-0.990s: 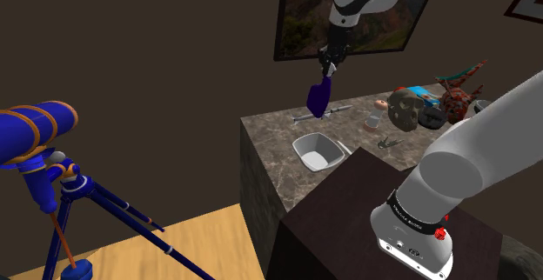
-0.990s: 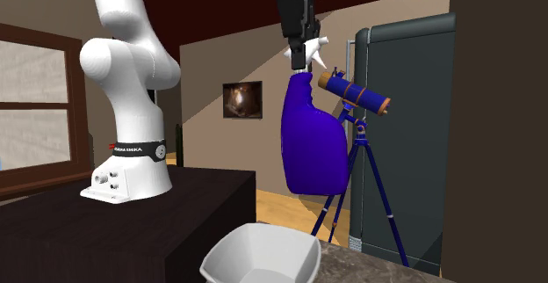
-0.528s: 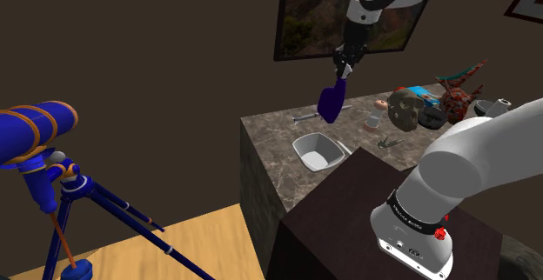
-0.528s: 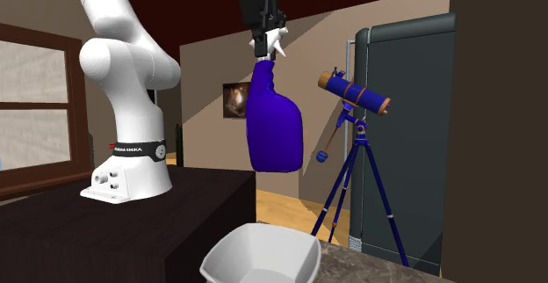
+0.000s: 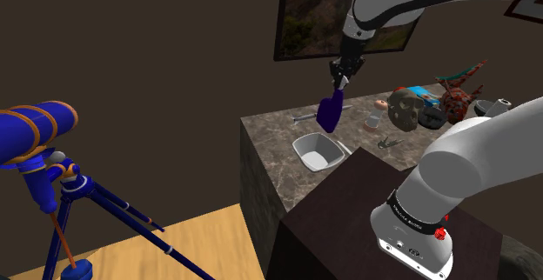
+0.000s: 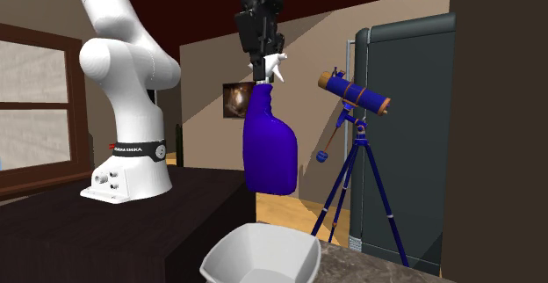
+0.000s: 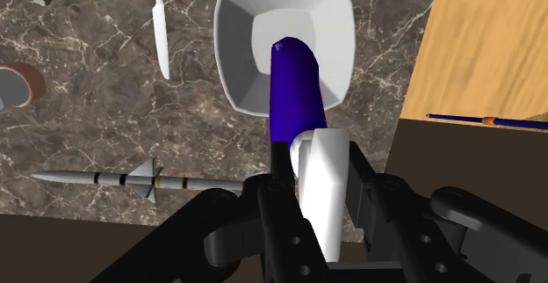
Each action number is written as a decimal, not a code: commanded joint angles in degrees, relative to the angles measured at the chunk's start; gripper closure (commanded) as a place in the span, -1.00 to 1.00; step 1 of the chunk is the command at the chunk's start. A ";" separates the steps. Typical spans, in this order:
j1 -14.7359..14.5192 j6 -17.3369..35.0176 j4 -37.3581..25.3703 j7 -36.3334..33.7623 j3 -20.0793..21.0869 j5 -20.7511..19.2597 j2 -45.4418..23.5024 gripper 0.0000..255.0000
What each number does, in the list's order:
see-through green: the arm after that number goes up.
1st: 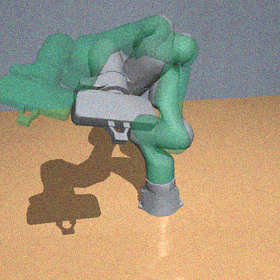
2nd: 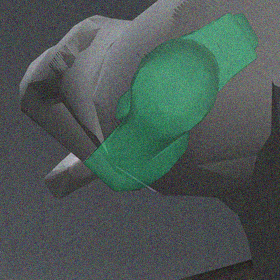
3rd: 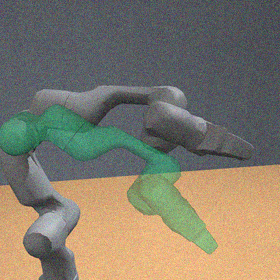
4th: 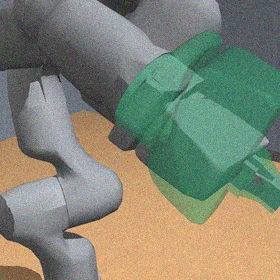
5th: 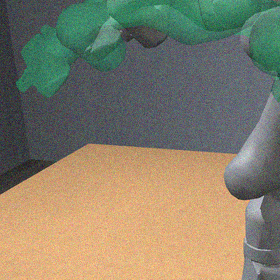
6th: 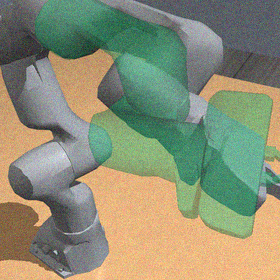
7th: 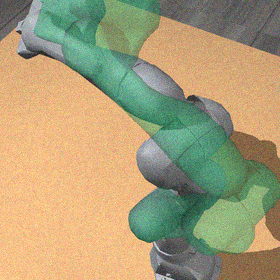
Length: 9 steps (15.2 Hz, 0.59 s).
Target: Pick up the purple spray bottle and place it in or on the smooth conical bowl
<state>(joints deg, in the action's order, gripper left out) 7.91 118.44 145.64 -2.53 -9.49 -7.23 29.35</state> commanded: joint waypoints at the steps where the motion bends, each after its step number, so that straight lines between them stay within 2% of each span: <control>1: 0.03 1.70 1.05 0.00 -0.16 -0.09 -0.61 1.00; 9: 0.11 8.82 5.18 -0.16 -0.73 -0.43 -3.60 1.00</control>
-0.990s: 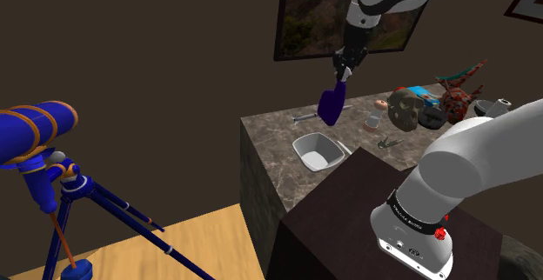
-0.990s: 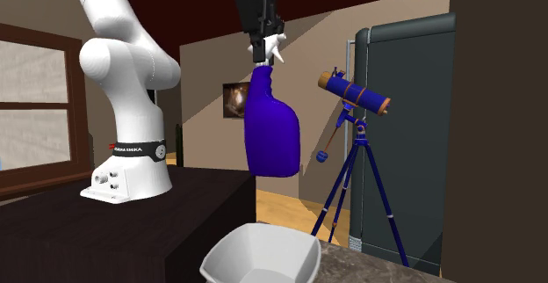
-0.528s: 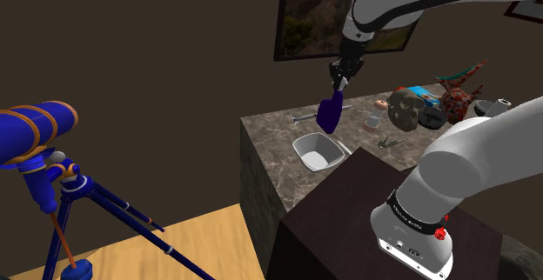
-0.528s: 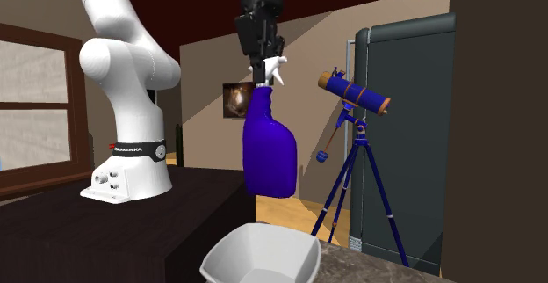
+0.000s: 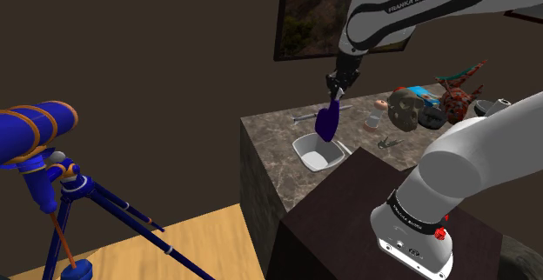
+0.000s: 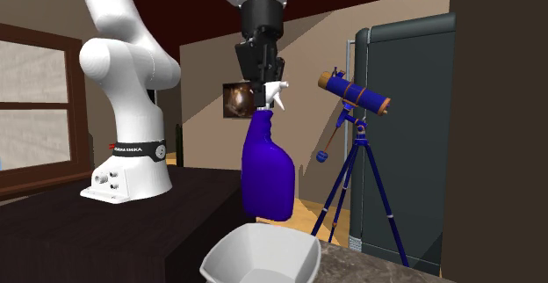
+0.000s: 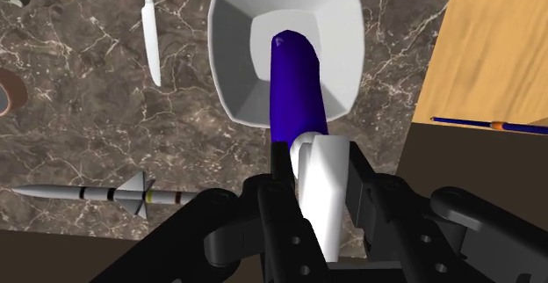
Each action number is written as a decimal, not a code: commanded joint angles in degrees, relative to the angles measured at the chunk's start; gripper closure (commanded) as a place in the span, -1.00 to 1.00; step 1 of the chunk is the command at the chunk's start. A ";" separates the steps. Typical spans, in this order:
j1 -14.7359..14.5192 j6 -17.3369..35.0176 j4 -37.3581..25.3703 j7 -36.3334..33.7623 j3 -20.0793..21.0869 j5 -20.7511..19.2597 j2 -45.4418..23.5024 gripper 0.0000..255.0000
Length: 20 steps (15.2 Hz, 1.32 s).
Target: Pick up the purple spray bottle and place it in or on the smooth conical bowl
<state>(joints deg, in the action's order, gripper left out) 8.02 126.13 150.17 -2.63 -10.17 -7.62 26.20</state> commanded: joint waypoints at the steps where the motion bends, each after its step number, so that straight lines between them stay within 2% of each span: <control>1: 0.00 2.05 1.11 -0.08 -0.13 -0.08 -0.91 1.00; 12: -0.06 12.68 5.36 -0.16 -0.95 -0.30 -7.30 1.00; 20: -0.06 12.68 5.36 -0.16 -0.95 -0.30 -7.30 1.00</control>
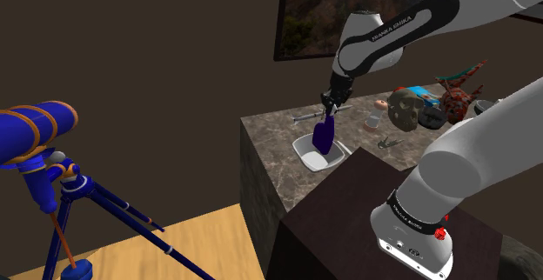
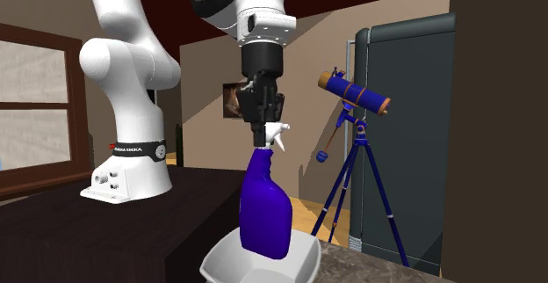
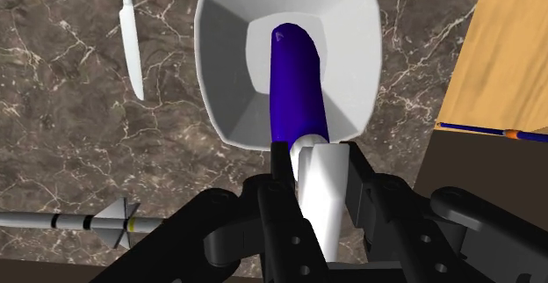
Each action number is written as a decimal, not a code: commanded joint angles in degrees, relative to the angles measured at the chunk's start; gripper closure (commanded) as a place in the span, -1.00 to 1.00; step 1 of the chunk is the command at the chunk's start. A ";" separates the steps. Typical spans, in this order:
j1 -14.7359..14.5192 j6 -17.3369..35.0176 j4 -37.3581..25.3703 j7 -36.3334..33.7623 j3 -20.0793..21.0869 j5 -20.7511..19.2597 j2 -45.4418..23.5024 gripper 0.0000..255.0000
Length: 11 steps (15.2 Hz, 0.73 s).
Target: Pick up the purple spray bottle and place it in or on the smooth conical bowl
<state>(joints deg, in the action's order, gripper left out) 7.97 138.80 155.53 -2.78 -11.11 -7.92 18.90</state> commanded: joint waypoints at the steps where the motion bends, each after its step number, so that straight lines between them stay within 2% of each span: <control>1: 0.00 0.01 0.00 0.00 0.00 0.00 0.00 -1.00; 6: 0.00 0.01 -0.01 0.00 0.00 0.00 0.00 -1.00; 10: 0.00 -9.18 -3.23 -0.16 0.85 0.16 5.97 -1.00; 11: 0.01 -9.18 -3.23 -0.16 0.85 0.17 5.97 -1.00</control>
<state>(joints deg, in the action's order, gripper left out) 8.03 130.56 152.66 -2.84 -10.41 -7.82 24.38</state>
